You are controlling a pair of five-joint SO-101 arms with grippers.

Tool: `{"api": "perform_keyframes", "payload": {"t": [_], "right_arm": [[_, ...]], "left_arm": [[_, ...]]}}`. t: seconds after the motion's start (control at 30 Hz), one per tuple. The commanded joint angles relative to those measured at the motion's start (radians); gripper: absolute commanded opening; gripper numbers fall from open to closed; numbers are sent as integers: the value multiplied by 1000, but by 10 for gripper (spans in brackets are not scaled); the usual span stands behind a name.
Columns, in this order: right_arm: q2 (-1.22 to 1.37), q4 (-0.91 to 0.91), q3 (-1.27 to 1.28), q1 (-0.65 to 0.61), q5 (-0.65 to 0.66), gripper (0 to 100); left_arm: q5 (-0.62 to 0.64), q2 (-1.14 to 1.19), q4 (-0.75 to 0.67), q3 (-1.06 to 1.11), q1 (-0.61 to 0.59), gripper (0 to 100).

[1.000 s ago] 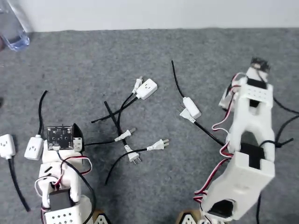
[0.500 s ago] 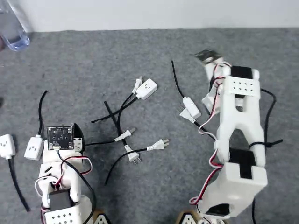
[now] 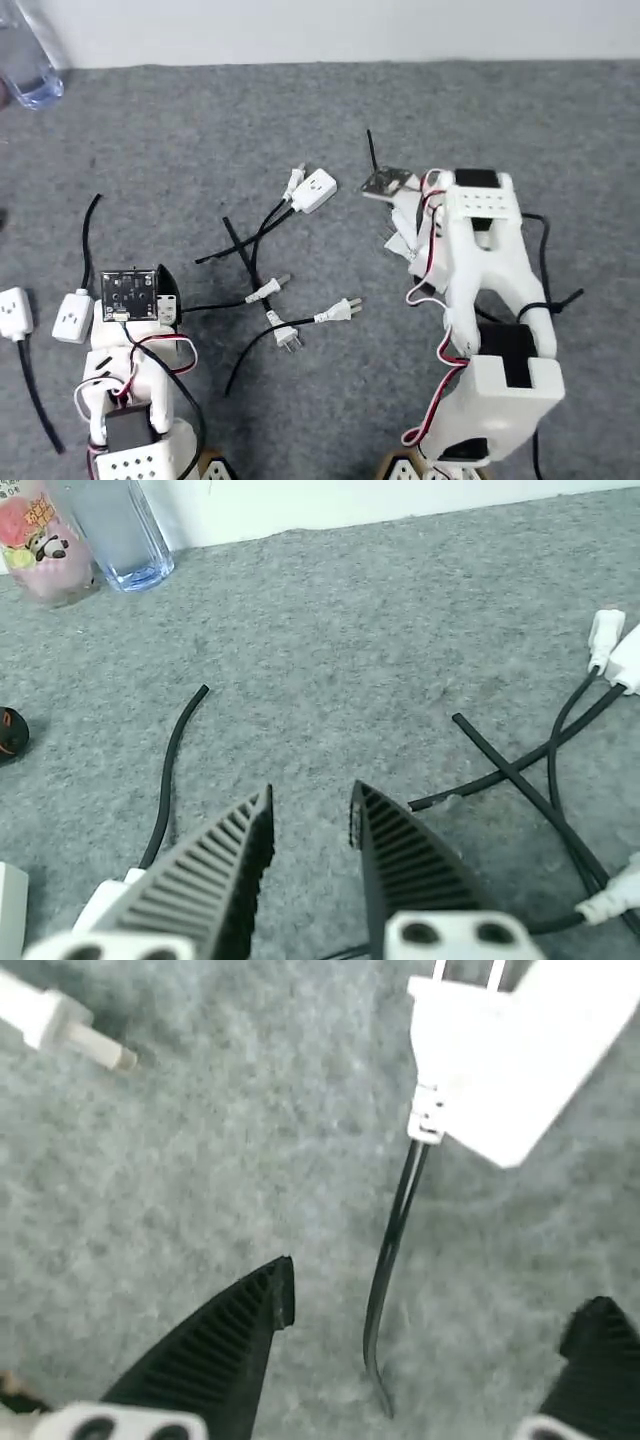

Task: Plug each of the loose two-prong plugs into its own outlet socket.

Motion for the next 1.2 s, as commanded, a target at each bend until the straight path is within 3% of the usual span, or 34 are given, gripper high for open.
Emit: {"api": "perform_keyframes", "payload": {"t": [0.0, 0.17, 0.63, 0.77, 1.03, 1.1, 1.17], "right_arm": [[-15, -59, 15, -18, 11, 292], [-13, -127, 68, -15, 8, 149], [-5, -268, 123, 113, 17, 212], [88, -291, 118, 156, 94, 212], [148, -209, 44, 179, 84, 211], [147, -208, 46, 179, 84, 189], [147, -208, 43, 183, 83, 106]], "left_arm": [[0, 5, -23, -2, 6, 123], [0, 5, -23, -2, 6, 123], [0, 5, -23, -1, 2, 123], [0, 5, -23, -1, 2, 123], [0, 5, -23, -1, 2, 123], [0, 5, -23, -1, 2, 123], [0, 5, -23, -1, 2, 123]]}}
